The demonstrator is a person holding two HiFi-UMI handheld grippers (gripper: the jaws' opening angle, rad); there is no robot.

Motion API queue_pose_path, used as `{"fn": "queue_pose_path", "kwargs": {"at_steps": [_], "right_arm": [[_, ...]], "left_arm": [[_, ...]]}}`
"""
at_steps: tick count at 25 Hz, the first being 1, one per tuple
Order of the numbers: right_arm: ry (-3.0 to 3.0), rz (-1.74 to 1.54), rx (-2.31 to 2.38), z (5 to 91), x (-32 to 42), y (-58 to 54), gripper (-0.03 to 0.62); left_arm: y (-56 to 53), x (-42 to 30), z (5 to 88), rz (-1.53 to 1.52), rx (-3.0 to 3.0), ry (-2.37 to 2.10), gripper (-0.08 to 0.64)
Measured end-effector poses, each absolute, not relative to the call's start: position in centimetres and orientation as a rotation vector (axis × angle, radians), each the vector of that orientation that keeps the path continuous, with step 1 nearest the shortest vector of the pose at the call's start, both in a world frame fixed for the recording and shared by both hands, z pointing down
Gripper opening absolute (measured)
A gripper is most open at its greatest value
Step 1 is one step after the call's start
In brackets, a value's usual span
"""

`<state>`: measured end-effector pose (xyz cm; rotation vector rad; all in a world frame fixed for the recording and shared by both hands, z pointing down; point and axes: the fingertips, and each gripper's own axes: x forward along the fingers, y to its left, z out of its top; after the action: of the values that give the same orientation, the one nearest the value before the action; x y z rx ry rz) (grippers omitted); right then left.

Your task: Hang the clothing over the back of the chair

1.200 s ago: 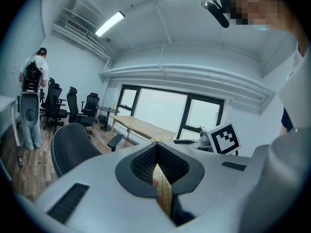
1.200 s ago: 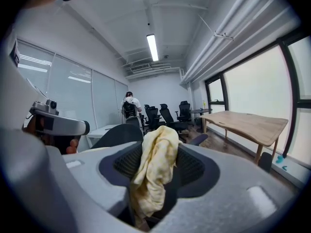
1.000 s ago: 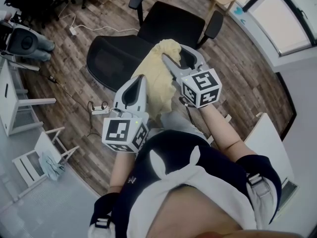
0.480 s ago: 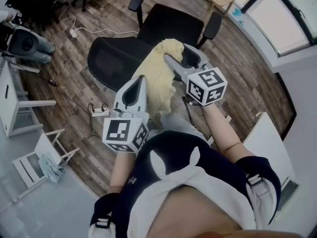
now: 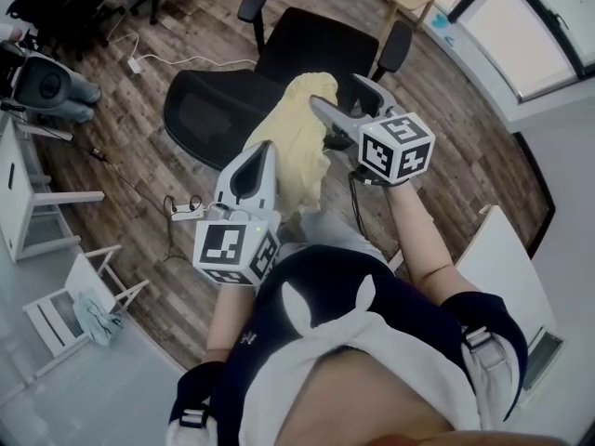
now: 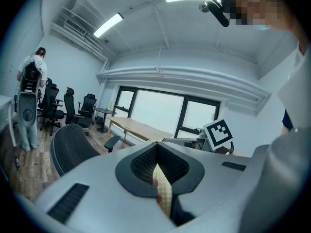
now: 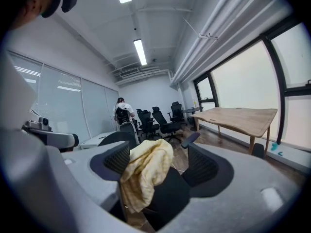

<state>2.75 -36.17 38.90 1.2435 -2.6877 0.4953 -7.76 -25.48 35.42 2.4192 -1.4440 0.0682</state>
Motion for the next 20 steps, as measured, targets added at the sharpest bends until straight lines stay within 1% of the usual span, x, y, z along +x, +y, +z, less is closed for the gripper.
{"fn": "queue_pose_path", "kwargs": {"at_steps": [7, 9, 11, 16, 18, 19, 20], "right_arm": [[-2.662, 0.432, 1.286, 38.7, 3.7, -35.3, 0.373], [-2.668, 0.405, 1.281, 38.4, 3.4, -34.3, 0.363], [-2.677, 0.347, 1.289, 37.9, 3.2, -33.6, 0.291], [-2.7, 0.207, 1.329, 36.5, 2.9, -31.9, 0.143], [-2.73, 0.18, 1.344, 35.8, 3.0, -31.2, 0.048], [-2.748, 0.17, 1.339, 35.6, 2.9, -30.9, 0.013], [-2.762, 0.165, 1.326, 35.4, 2.8, -30.5, 0.002]], "left_arm": [[-24.9, -7.7, 35.3, 0.058, 2.429, -1.433, 0.005], [-24.4, -7.7, 35.3, 0.056, 2.434, -1.43, 0.005], [-24.1, -7.7, 35.2, 0.053, 2.437, -1.428, 0.005], [-23.6, -7.7, 35.0, 0.052, 2.444, -1.424, 0.005], [-23.4, -7.6, 34.9, 0.049, 2.447, -1.424, 0.005], [-23.2, -7.6, 34.9, 0.047, 2.449, -1.424, 0.005], [-23.1, -7.6, 34.8, 0.045, 2.451, -1.424, 0.005]]}}
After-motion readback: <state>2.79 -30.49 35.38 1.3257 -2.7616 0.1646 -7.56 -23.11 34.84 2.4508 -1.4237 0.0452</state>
